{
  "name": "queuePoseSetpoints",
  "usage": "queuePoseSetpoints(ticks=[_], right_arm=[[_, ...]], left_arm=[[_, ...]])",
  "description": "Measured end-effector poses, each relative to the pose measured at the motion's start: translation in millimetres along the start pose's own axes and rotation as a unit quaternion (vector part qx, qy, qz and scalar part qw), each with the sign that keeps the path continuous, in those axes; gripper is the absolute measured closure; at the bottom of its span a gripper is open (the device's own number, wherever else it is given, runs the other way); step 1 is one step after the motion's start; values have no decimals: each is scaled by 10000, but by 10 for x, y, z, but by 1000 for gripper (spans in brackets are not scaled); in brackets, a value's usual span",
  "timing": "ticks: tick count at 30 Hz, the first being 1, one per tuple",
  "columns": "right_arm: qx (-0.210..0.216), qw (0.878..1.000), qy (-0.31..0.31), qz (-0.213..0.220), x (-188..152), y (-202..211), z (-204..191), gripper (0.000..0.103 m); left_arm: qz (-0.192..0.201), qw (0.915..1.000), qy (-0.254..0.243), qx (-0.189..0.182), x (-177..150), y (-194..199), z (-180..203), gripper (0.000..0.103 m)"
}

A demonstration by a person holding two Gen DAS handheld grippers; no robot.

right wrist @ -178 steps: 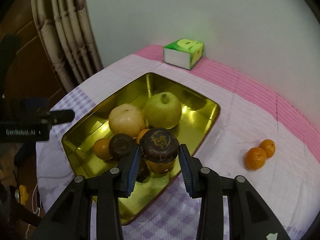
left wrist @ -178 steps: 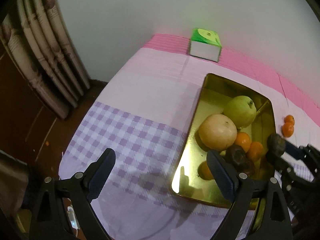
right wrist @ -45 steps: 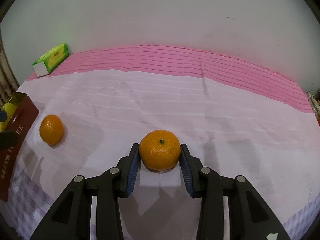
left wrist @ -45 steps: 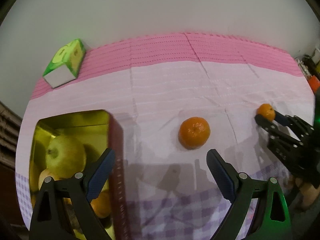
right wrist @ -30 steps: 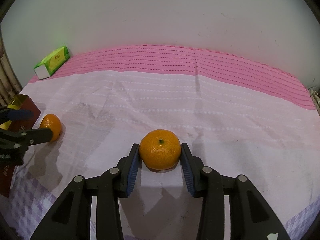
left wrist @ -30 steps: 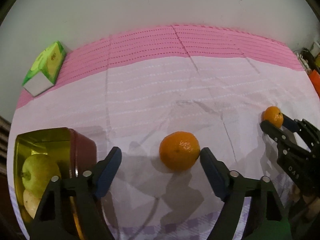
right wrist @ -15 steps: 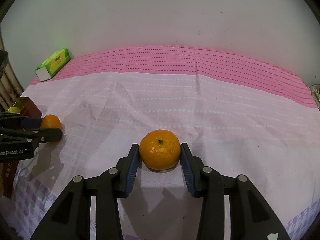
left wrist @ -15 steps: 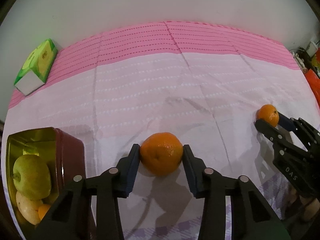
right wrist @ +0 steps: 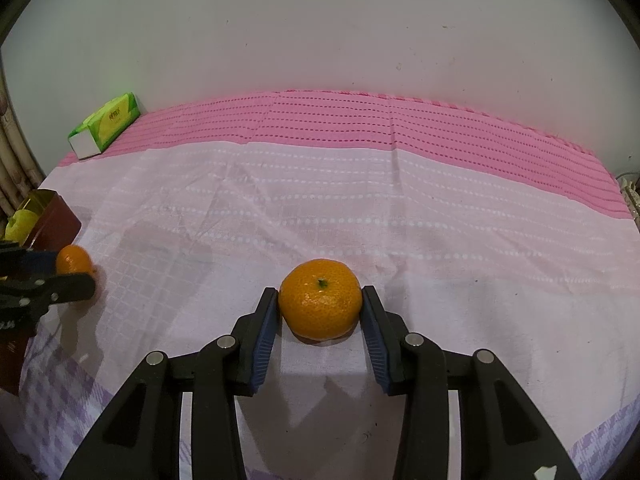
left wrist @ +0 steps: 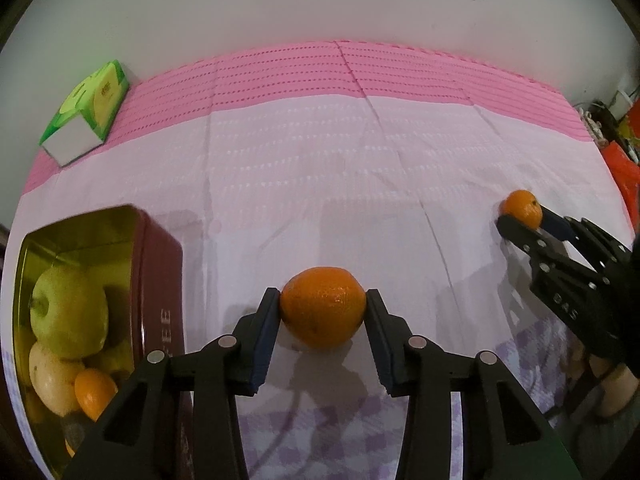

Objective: Organize fruits
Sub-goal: 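Carry the orange in the left gripper into the tin and open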

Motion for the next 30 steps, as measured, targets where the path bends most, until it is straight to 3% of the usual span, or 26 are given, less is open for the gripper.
queuePoseSetpoints(ticks=[22, 30], right_arm=[[-129, 9998, 122, -5, -5, -20, -37, 63], [-161, 9998, 134, -5, -4, -19, -32, 61]], left_arm=[[460, 9989, 26, -75, -300, 786, 39, 60], [648, 9974, 313, 39, -364, 1123, -199, 60]])
Point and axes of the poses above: each gripper's, at about its wrist camera, not at the fingertips, and y roughly against the way its jaws point, z to its right, x to its top, the point moved 1 cm from there along -y, roughly the way its jaws point, and after that the axes turned 10 degrees about z, right-handed, at the moved point
